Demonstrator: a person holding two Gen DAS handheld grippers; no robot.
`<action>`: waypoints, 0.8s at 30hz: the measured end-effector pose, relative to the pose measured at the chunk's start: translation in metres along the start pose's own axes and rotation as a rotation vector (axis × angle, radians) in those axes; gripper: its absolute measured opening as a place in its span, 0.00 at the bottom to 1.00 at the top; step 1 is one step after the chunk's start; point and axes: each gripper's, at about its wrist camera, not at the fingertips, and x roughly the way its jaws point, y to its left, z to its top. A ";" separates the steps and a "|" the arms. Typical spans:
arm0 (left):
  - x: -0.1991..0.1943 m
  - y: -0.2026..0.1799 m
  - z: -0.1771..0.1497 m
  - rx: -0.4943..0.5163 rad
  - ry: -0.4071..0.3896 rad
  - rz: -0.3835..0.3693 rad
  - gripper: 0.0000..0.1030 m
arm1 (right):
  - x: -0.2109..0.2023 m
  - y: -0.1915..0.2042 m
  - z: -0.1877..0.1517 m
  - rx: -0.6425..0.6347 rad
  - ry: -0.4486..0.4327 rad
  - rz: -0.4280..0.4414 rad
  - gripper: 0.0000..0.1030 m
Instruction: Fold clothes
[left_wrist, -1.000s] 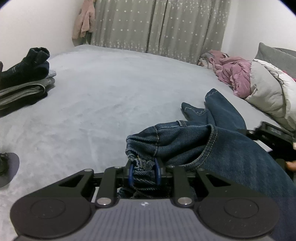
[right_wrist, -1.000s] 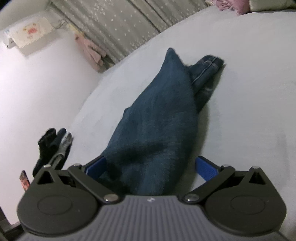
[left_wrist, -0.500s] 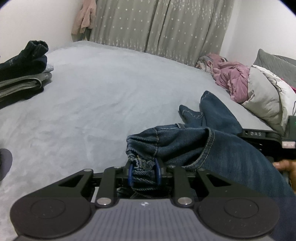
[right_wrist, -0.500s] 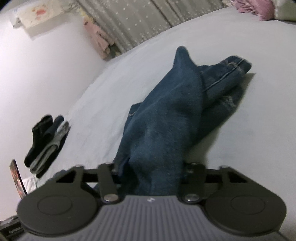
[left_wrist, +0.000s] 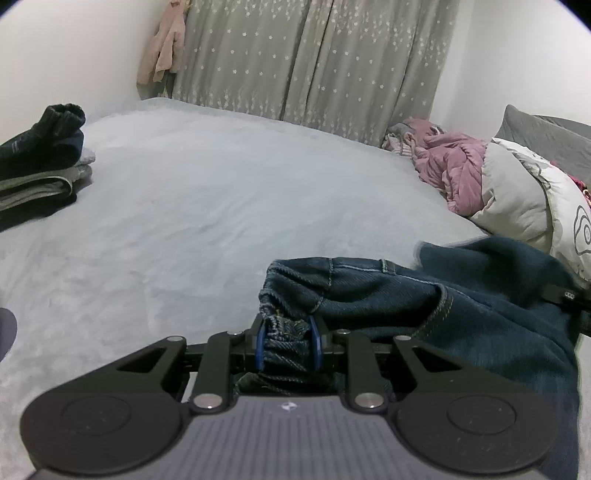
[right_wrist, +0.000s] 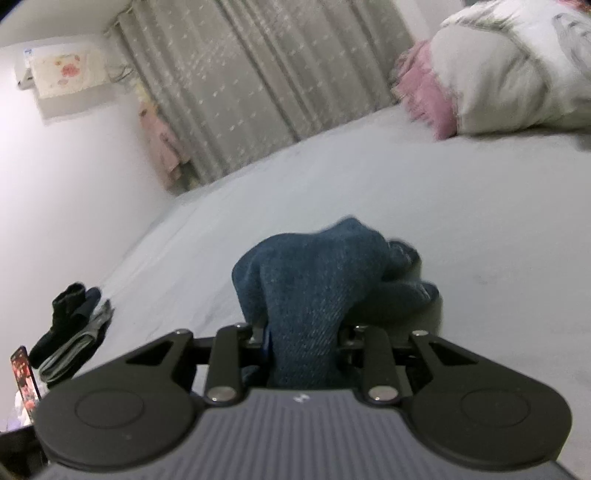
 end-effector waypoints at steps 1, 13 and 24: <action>-0.001 -0.001 0.000 -0.003 -0.003 0.001 0.23 | -0.015 -0.004 -0.001 0.002 -0.016 -0.031 0.27; -0.019 -0.005 0.007 -0.057 -0.047 0.001 0.22 | -0.153 -0.044 -0.019 0.079 -0.072 -0.291 0.27; -0.028 0.001 0.012 -0.068 -0.072 -0.019 0.13 | -0.177 -0.040 -0.035 0.059 -0.011 -0.320 0.62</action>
